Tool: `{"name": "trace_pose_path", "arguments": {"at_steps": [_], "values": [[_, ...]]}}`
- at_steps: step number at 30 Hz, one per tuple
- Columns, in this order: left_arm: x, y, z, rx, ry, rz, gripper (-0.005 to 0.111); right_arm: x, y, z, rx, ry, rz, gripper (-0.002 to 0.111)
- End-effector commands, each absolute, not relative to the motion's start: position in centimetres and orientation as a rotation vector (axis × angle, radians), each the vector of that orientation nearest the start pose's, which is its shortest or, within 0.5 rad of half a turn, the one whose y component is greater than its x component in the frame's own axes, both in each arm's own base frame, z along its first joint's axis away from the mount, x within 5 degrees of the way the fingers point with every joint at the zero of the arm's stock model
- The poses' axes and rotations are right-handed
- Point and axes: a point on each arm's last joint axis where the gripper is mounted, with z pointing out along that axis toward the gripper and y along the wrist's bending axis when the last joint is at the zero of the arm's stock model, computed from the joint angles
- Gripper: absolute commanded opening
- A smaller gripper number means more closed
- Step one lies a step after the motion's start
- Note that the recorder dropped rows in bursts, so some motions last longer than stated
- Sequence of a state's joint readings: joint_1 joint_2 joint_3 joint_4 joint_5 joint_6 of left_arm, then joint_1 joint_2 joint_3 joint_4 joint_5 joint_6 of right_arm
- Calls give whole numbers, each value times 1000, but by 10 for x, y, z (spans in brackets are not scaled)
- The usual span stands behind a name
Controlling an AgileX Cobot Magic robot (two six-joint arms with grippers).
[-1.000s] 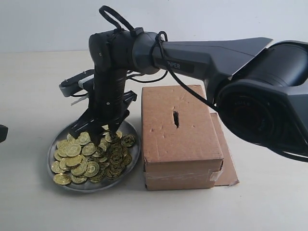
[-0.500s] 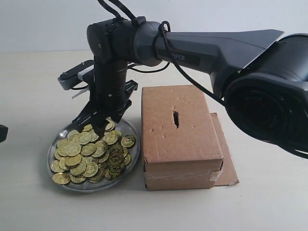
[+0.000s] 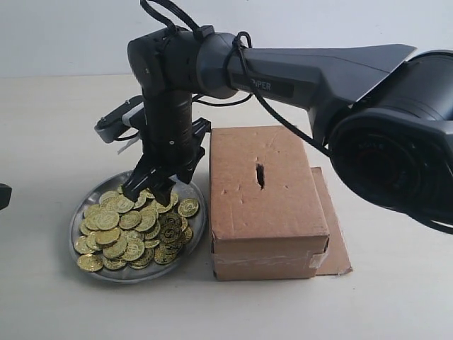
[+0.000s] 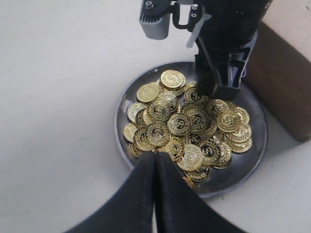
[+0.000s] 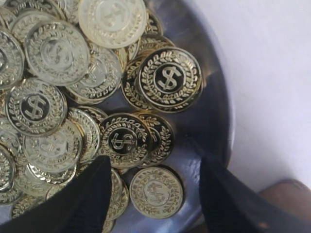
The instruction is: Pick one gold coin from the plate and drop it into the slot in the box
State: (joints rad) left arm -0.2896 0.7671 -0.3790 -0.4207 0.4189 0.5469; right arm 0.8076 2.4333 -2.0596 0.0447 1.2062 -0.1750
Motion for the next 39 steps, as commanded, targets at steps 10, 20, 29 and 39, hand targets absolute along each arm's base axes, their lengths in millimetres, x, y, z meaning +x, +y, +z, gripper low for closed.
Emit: {"name": "trace_pose_path", "arguments": {"at_steps": [10,20,29,39], "values": [[130,-55,239,583,2171,-268,0,335,362,130,-1512,2704,55,51],[130,-55,239,584,2173,-268,0,323,378,129,-1584,2593,-24,49],[130,-55,239,584,2173,-268,0,325,376,125,-1581,2591,-66,49],[130,-55,239,584,2173,-268,0,325,376,125,-1568,2599,-65,49]]}}
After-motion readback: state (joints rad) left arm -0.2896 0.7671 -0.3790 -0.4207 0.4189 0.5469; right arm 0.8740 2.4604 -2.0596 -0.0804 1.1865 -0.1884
